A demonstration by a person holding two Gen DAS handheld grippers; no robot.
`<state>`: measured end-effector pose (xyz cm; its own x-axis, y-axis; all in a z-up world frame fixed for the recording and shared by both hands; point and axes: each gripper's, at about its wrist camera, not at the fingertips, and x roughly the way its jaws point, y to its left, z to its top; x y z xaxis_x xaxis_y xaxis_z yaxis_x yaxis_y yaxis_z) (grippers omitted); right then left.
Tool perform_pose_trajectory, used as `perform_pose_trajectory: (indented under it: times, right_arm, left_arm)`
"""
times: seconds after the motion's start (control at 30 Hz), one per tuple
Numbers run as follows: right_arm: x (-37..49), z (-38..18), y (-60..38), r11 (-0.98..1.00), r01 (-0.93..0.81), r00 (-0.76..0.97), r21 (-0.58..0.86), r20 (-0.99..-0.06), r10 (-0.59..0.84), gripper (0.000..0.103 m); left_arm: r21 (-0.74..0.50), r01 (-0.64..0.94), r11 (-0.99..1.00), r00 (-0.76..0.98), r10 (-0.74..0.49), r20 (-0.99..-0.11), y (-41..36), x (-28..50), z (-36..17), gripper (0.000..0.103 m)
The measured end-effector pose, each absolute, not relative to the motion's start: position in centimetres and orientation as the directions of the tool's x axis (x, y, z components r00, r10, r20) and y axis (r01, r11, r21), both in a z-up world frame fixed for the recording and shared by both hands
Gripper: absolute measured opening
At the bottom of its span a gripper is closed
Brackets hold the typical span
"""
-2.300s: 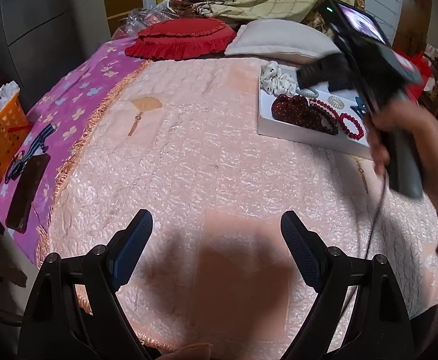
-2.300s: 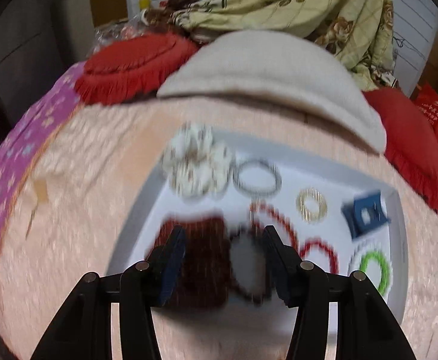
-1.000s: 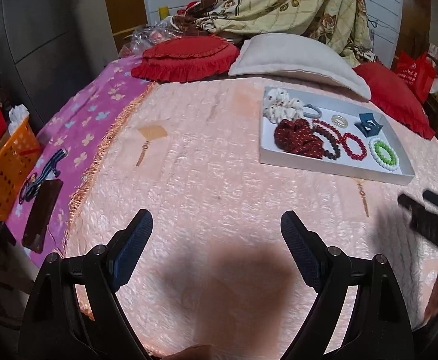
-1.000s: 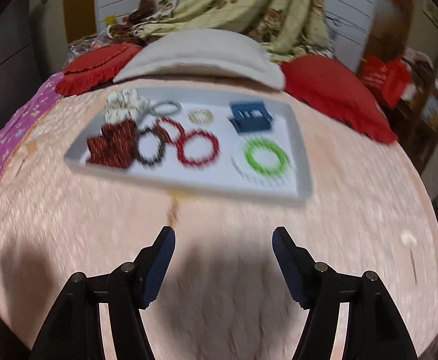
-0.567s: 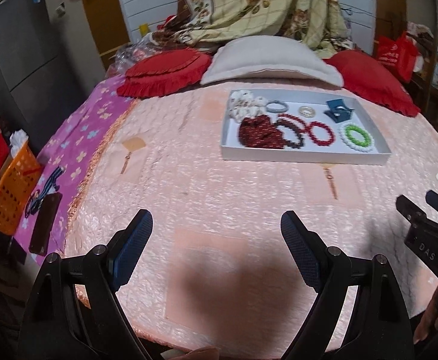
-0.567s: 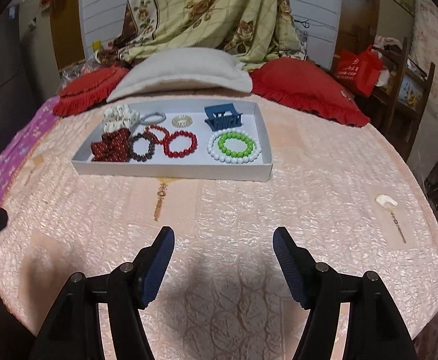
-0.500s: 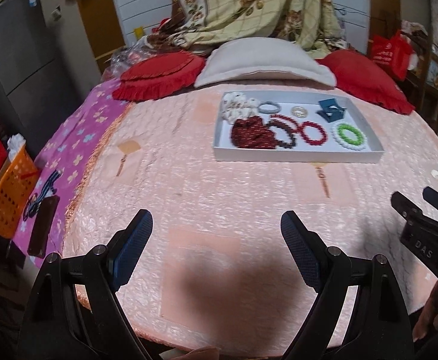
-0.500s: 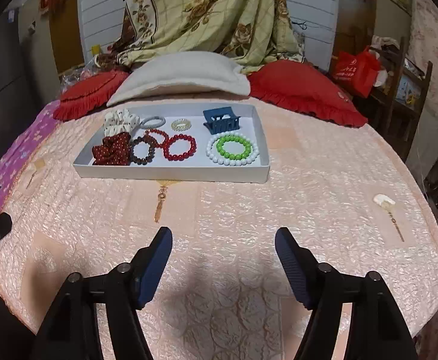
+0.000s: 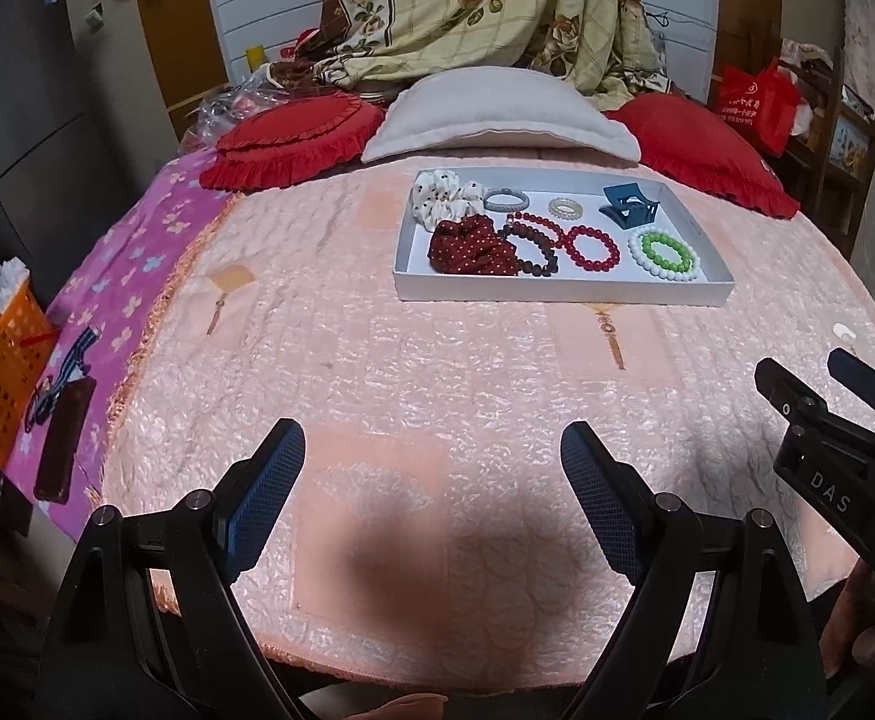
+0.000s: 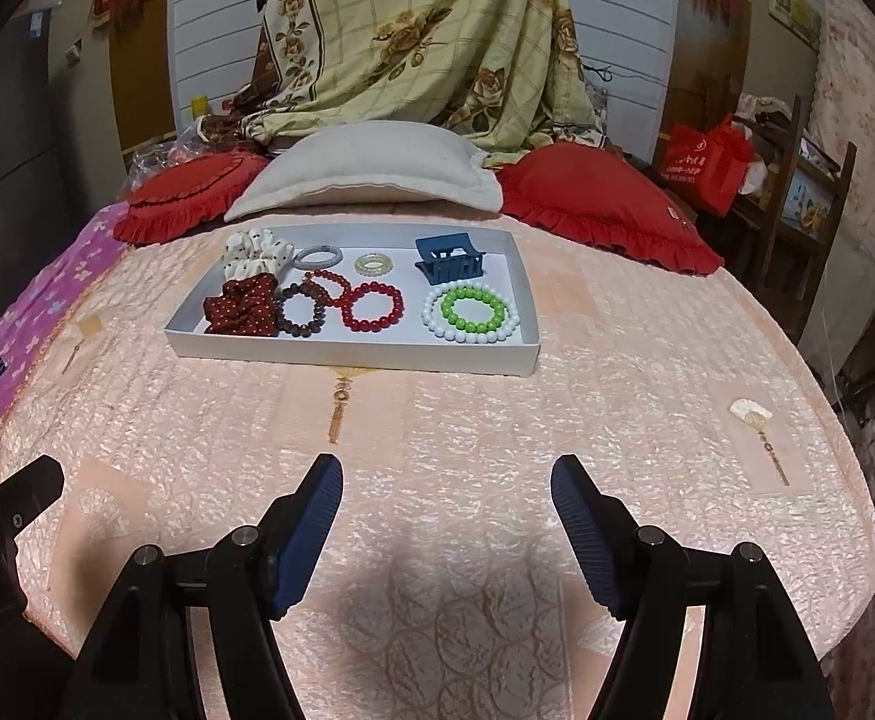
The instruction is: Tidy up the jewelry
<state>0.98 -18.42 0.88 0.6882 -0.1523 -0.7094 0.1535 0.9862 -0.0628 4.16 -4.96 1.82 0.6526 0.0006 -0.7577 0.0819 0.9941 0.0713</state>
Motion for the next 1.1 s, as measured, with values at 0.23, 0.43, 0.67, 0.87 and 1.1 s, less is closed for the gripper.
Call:
perform_pose_trajectory:
  times: [0.23, 0.43, 0.67, 0.87, 1.1]
  right_arm:
    - [0.8, 1.1, -17.4, 0.985, 0.154, 0.689, -0.075, -0.706, -0.161, 0.070]
    - [0.7, 1.1, -16.5, 0.986, 0.141, 0.689, -0.089, -0.706, -0.162, 0.070]
    - [0.8, 0.7, -16.1, 0.987, 0.135, 0.680, -0.082, -0.718, -0.152, 0.070]
    - [1.2, 0.4, -16.2, 0.986, 0.144, 0.666, -0.082, -0.729, -0.158, 0.071]
    - [2.9, 0.4, -16.1, 0.987, 0.131, 0.655, -0.089, -0.739, -0.153, 0.071]
  left_arm:
    - [0.047, 0.074, 0.996, 0.651, -0.013, -0.759, -4.0, 4.0, 1.7, 0.087]
    - [0.034, 0.068, 0.997, 0.649, -0.018, -0.761, -3.4, 3.9, 1.5, 0.087]
    - [0.029, 0.064, 0.998, 0.645, -0.019, -0.764, -3.1, 3.8, 1.4, 0.087]
    - [0.032, 0.064, 0.997, 0.636, -0.016, -0.772, -3.2, 4.1, 1.0, 0.087]
    - [0.033, 0.060, 0.998, 0.628, -0.012, -0.778, -3.1, 4.5, 0.8, 0.087]
